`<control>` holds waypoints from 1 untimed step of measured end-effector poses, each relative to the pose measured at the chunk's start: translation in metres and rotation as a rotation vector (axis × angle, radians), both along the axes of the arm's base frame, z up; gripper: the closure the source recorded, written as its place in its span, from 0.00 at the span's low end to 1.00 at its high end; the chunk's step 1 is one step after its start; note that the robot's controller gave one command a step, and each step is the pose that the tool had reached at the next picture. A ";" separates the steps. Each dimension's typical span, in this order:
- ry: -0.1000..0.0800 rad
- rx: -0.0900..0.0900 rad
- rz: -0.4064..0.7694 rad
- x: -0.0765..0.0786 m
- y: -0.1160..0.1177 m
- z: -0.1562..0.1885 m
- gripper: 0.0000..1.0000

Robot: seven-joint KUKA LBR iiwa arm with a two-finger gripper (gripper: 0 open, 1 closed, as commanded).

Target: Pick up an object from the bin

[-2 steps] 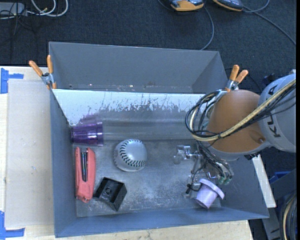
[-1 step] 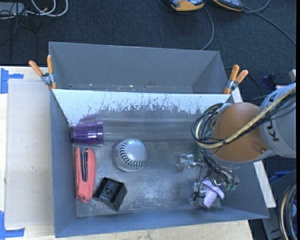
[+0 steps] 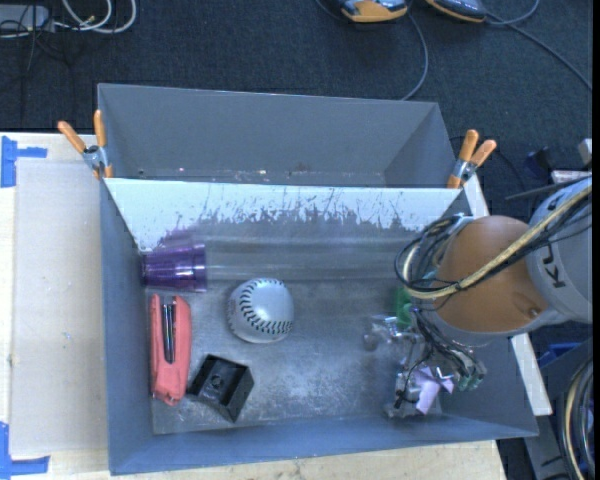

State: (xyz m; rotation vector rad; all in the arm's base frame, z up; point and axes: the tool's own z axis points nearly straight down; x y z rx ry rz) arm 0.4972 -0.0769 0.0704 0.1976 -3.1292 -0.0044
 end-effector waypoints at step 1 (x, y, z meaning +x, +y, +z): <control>-0.004 0.000 0.011 -0.008 -0.035 0.000 0.00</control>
Offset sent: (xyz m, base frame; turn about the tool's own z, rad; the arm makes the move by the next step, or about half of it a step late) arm -0.0111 -0.0400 0.0023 0.0448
